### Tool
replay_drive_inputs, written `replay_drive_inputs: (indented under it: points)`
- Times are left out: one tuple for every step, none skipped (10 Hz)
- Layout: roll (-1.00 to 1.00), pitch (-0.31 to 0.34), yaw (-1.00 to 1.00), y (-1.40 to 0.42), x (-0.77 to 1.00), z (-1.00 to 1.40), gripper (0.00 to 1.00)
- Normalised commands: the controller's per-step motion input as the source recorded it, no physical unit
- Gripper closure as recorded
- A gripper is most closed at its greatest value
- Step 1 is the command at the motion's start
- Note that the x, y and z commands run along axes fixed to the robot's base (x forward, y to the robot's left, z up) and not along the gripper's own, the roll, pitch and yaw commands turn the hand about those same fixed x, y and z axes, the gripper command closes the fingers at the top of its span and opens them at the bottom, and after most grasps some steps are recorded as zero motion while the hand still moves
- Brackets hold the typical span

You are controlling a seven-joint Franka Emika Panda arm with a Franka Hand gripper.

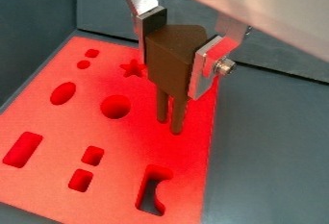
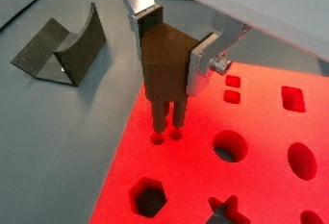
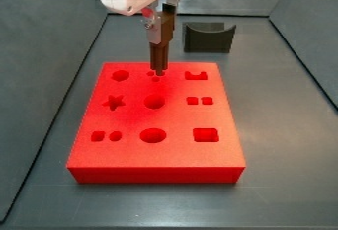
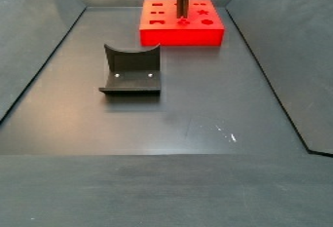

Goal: Insert the 3 prong object.

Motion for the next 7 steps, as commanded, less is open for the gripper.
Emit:
replay_drive_inputs:
  points:
    - [-0.08, -0.059, 0.0, -0.02, -0.16, -0.12, 1.0]
    - [-0.08, -0.066, 0.15, 0.0, -0.05, -0.08, 1.0]
    - [-0.05, -0.03, 0.18, 0.02, 0.0, -0.1, 1.0]
    - [-0.01, -0.017, 0.16, 0.0, 0.04, -0.14, 1.0]
    - [0.0, 0.0, 0.18, 0.04, 0.26, -0.19, 1.0]
    - [0.0, 0.0, 0.23, 0.04, 0.17, -0.25, 1.0]
    - [0.0, 0.0, 0.25, 0.02, 0.13, -0.33, 1.0]
